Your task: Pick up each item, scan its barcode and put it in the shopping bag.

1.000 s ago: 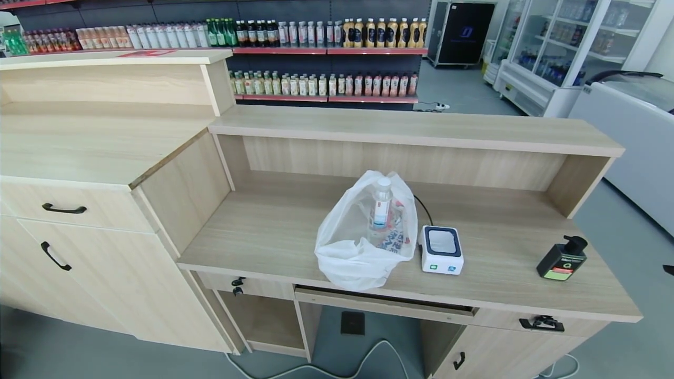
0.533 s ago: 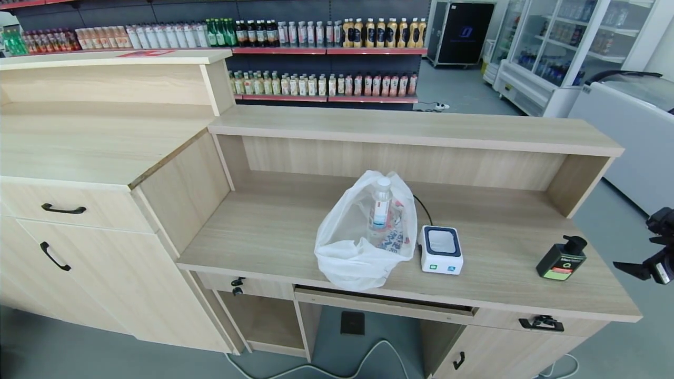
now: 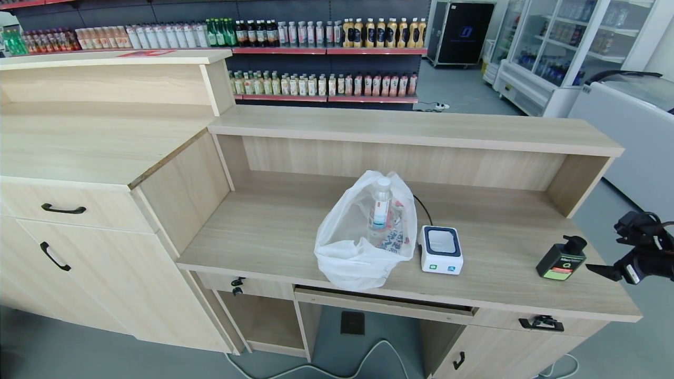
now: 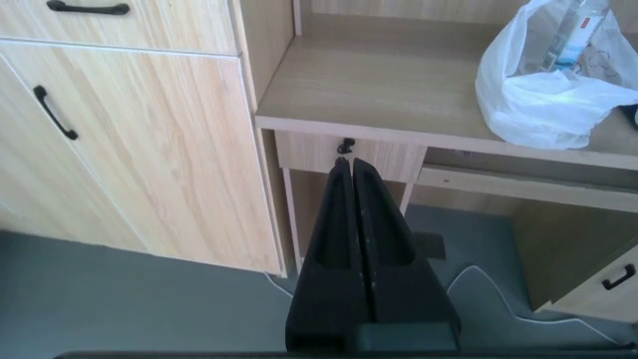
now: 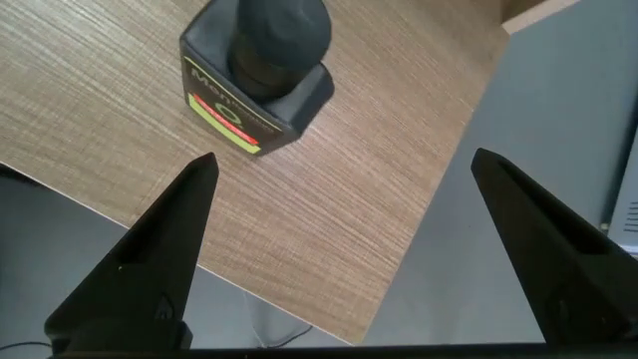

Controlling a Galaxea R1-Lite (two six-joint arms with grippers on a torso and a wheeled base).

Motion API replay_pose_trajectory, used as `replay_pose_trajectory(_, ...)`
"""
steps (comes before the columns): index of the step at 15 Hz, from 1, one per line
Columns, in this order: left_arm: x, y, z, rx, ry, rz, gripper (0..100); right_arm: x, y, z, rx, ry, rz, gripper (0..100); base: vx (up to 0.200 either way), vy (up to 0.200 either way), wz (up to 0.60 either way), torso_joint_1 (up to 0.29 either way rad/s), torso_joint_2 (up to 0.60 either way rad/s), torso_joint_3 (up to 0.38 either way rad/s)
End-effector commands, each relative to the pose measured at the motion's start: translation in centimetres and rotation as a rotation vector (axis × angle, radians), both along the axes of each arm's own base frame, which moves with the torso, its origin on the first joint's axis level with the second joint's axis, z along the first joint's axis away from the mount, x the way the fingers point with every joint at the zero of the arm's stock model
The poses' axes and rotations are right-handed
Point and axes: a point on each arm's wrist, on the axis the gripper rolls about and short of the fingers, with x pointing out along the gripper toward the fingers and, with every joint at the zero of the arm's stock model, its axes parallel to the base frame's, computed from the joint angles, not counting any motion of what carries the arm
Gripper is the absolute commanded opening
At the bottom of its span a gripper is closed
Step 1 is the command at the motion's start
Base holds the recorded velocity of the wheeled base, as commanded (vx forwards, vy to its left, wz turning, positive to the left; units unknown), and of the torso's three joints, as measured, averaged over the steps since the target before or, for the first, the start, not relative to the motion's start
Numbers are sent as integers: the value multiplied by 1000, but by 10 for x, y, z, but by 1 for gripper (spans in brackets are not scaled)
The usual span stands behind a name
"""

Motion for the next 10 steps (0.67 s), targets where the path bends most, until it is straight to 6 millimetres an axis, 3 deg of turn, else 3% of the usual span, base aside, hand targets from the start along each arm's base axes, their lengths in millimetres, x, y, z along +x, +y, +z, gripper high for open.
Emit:
replay_pose_trajectory(1,0,0,0,0,0,2,0,4,2,-10,12,17,10,100,0,0,0,0,0,0)
replay_pose_trajectory(10,0,0,0,0,0,2,0,26,13,-24,23,24,57,100,0,0,0,0,0,0)
